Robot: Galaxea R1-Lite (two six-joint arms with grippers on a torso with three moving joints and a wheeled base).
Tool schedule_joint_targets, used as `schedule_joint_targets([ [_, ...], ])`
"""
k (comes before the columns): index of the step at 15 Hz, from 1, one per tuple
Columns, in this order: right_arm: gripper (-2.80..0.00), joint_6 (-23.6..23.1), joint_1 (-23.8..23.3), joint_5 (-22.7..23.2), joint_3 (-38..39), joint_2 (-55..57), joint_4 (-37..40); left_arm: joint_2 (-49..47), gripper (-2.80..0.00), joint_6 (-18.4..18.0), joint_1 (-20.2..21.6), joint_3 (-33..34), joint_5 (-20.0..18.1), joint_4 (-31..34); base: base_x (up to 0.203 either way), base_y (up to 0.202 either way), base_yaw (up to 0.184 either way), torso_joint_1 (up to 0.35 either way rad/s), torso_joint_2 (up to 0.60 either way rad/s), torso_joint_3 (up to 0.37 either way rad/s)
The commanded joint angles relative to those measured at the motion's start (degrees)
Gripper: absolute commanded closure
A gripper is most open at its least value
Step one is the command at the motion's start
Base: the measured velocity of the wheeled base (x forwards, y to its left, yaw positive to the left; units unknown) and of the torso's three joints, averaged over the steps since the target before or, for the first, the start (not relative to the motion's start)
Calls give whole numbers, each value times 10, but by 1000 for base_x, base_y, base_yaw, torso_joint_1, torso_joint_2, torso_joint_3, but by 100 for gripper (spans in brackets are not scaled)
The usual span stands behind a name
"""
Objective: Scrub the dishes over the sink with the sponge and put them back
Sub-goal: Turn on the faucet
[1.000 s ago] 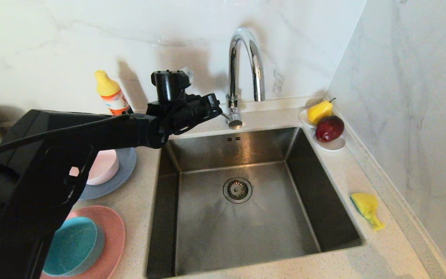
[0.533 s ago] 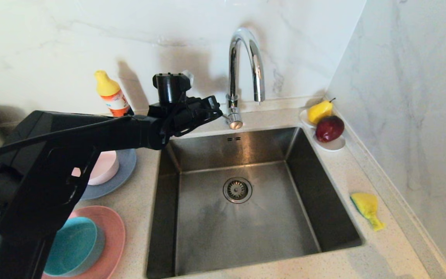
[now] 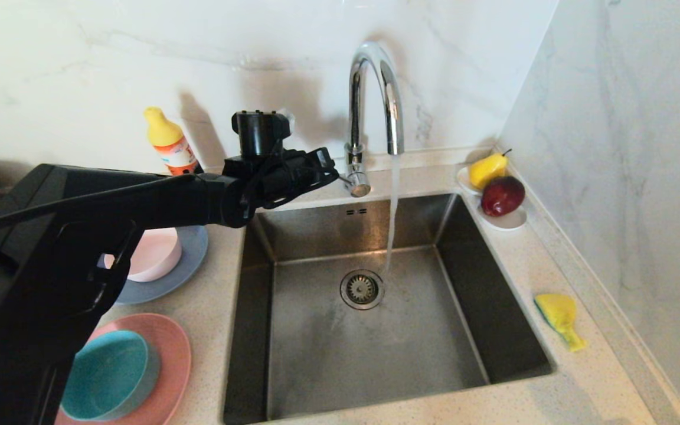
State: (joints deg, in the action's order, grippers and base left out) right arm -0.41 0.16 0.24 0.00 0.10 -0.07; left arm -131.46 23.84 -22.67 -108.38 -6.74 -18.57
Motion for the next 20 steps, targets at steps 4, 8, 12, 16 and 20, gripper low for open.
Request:
schedule_joint_targets([
  [4, 0, 0, 0, 0, 0, 0, 0, 26, 0, 0, -3, 44, -3, -4, 0, 0, 0, 0, 0, 0],
  [8, 0, 0, 0, 0, 0, 0, 0, 25, 0, -3, -2, 31, 8, -10, 0, 0, 0, 0, 0, 0],
  [12, 0, 0, 0, 0, 0, 0, 0, 87, 0, -3, 11, 29, 43, -12, 0, 0, 0, 0, 0, 0],
  [16, 0, 0, 0, 0, 0, 0, 0, 213, 0, -33, 9, 99, 108, -12, 0, 0, 0, 0, 0, 0],
  [20, 0, 0, 0, 0, 0, 0, 0, 380, 0, -124, 6, 228, 195, -32, 0, 0, 0, 0, 0, 0],
])
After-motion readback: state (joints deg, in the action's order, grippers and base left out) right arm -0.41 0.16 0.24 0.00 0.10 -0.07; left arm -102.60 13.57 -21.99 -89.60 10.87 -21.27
